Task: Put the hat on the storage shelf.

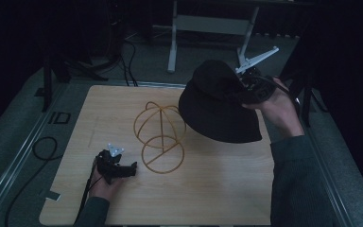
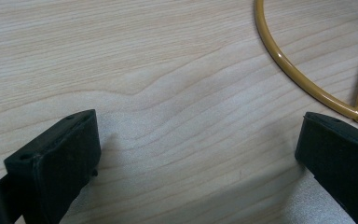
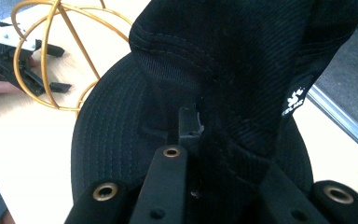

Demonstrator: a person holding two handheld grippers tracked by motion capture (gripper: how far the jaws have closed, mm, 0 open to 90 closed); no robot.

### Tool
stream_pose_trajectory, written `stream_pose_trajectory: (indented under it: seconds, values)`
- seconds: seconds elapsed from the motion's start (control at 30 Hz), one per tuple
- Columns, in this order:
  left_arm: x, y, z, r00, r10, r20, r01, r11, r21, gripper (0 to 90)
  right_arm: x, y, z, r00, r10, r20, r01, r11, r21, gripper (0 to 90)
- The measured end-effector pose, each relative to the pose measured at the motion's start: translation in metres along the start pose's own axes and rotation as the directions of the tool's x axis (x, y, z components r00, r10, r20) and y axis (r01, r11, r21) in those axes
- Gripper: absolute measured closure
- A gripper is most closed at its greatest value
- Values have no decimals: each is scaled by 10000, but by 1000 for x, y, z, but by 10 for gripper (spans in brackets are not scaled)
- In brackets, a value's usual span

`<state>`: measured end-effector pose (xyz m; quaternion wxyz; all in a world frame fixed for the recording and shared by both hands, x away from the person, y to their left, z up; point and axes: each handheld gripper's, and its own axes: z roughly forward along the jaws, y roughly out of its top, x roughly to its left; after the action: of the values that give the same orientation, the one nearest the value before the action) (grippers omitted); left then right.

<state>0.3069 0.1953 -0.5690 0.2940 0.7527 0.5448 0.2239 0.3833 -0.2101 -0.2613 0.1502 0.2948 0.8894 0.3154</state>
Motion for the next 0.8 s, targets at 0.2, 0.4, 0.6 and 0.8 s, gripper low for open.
stream_pose_trajectory:
  seconds: [0.2,0.4,0.6,0.8]
  values:
    - [0,0,0,10000,0,0,0,10000,-1,3,0,1,-2,10000,-29,-54,28,9999,-112,879]
    - [0,0,0,10000,-1,1,1,10000,-2,3,1,2,-4,10000,-32,-47,32,9998,-190,879]
    - [0,0,0,10000,0,-1,0,10000,-2,3,2,5,-6,10000,-37,-66,35,9995,-330,879]
    - [0,0,0,10000,0,-5,0,10000,-13,2,4,7,-9,9999,-79,-89,75,9990,-451,879]
